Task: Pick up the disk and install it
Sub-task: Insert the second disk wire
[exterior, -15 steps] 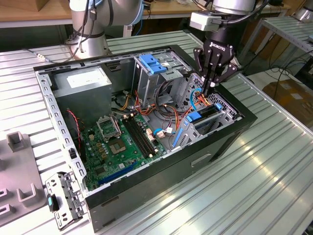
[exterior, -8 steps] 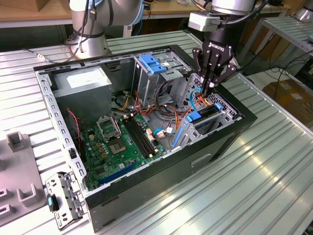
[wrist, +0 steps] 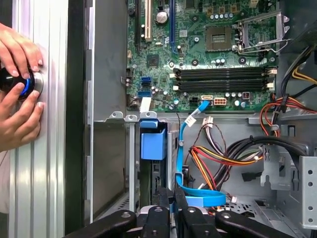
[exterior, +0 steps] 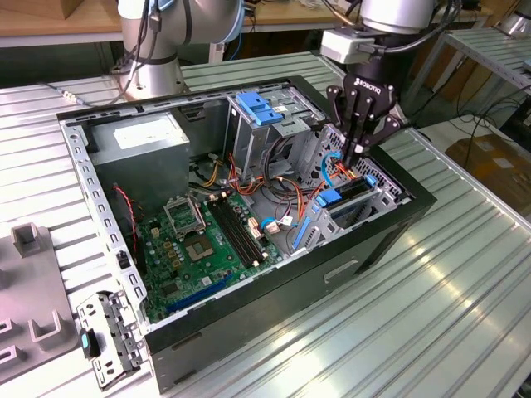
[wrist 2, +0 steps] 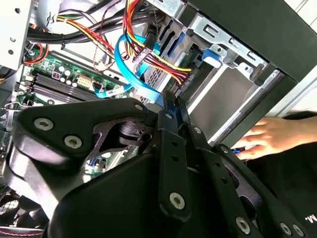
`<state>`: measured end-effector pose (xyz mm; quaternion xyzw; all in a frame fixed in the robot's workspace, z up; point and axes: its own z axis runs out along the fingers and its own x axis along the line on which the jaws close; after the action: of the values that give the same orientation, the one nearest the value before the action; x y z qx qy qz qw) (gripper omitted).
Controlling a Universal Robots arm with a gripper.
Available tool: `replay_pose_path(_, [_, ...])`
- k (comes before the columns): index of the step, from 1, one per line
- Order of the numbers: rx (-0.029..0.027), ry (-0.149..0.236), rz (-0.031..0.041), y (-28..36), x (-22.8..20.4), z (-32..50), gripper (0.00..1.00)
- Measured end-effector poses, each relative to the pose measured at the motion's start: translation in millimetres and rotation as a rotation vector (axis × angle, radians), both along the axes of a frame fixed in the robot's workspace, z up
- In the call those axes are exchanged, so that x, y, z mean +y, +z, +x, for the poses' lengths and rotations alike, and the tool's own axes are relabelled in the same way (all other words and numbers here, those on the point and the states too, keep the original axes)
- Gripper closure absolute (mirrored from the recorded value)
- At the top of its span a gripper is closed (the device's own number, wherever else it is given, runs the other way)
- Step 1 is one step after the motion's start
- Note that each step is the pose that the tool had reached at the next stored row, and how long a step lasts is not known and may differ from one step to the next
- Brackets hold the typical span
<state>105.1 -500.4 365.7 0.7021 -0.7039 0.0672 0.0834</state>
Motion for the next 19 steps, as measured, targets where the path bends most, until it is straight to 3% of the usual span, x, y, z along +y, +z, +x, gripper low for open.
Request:
replay_pose_path(3, [-0.0075, 0.005, 0.0171, -1.7, -6.3, -1.8, 0.84])
replay_pose_path(10, [-0.0294, 0.011, 0.0235, -5.0, -10.5, -9.2, 0.84])
replay_pose_path(13, [-0.0423, 0.011, 0.0295, -6.7, -11.9, -12.9, 0.84])
replay_pose_path(14, [-0.0468, 0.011, 0.0445, -7.7, -16.1, -13.1, 0.84])
replay_pose_path(19, [-0.0566, 0.011, 0.0771, -9.3, -28.2, -15.4, 0.84])
